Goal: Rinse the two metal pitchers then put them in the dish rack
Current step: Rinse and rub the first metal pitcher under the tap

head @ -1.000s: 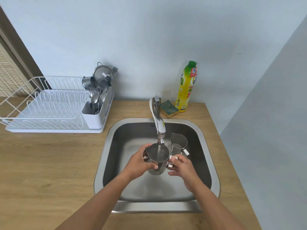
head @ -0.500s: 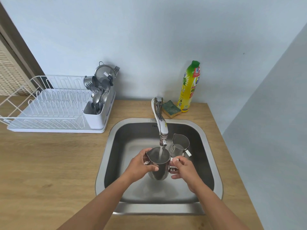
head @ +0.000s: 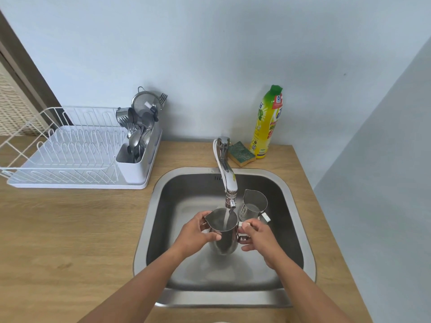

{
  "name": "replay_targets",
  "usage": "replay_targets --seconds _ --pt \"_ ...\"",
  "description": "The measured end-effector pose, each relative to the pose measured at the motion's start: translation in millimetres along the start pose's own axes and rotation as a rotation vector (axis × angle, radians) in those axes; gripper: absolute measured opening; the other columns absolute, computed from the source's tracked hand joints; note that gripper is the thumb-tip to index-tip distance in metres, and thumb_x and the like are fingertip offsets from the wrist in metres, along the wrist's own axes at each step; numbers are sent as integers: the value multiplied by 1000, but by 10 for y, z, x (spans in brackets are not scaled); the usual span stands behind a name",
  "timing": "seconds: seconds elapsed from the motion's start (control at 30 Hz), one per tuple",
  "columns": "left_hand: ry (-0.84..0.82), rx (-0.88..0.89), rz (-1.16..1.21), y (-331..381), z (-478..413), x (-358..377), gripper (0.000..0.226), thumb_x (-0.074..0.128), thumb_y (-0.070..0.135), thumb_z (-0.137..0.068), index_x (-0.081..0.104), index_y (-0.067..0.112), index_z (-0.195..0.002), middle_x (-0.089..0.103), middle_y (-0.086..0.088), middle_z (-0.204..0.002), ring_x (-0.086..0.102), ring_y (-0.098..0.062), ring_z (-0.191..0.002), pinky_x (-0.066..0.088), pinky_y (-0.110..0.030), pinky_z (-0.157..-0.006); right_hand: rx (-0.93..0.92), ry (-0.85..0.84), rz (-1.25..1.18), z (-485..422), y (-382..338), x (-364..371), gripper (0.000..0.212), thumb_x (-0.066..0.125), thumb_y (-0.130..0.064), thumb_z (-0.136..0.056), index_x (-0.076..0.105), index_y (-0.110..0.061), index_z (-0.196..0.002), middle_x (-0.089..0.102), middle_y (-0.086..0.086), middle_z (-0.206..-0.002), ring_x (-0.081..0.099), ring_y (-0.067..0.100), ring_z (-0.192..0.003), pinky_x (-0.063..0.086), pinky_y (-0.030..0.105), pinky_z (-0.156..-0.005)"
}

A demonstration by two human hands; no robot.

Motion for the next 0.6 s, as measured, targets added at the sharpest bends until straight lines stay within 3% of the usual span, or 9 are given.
replay_targets --seconds 0.33,0.43,0.6 --pt "-25 -8 -35 40 -61 -30 56 84 24 -75 53 32 -121 65 11 -118 56 -7 -117 40 -29 -103 44 -16 -5 -59 14 74 17 48 -22 -101 60 -11 -96 71 21 -104 69 32 -72 57 33 -53" --pt "-42 -46 45 56 -71 -24 48 81 20 -80 53 25 -118 68 6 -112 62 -13 -112 46 -28 -97 63 -9 38 -70 -10 94 20 45 -25 -102 57 -9 -101 71 21 -95 67 32 -63 52 31 -45" --pt "-40 -165 140 56 -65 12 45 78 32 -83 55 18 -119 66 -4 -116 63 -16 -99 52 -32 -76 99 17 199 -133 -42 104 25 41 -35 -101 52 -14 -105 71 17 -78 69 32 -53 49 28 -39"
Point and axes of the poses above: each hand's wrist, its own z-axis away from the middle knuckle, its own x-axis out of the palm, y = z × x, the point moved 5 cm from there along -z, towards the middle knuckle
